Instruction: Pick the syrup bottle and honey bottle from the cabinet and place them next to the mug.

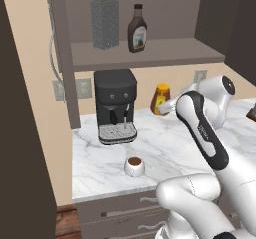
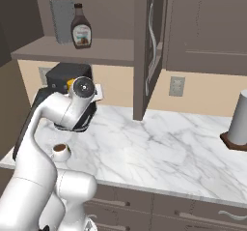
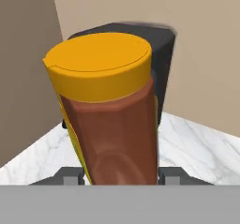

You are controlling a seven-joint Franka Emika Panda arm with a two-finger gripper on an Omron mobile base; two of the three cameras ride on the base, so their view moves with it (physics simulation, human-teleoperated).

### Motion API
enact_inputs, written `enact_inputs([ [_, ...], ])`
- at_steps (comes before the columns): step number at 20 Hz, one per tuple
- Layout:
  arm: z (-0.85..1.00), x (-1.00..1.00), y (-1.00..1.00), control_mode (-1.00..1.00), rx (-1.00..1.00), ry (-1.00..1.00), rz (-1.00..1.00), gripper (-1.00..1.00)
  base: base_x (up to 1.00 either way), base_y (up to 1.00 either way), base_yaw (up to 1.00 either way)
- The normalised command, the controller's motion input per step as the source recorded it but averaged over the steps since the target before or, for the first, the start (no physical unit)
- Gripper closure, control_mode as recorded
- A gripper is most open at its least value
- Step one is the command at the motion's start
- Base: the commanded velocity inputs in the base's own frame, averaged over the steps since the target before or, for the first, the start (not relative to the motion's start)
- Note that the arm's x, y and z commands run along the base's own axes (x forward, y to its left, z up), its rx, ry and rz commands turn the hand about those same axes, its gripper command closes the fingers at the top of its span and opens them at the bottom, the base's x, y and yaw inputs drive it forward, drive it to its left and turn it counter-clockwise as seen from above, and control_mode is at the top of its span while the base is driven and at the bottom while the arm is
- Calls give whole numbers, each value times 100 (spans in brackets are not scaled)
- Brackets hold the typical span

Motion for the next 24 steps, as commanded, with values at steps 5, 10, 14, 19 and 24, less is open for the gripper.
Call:
enact_inputs([
  [5,0,27,-3,-100,0,13,22,100,0,0,0],
  [10,-40,56,0,-100,0,12,13,100,0,0,0],
  [14,-76,51,0,-100,0,0,6,100,0,0,0],
  [19,-83,31,0,-100,0,-1,3,100,0,0,0],
  [24,-68,2,0,-100,0,-2,3,100,0,0,0],
])
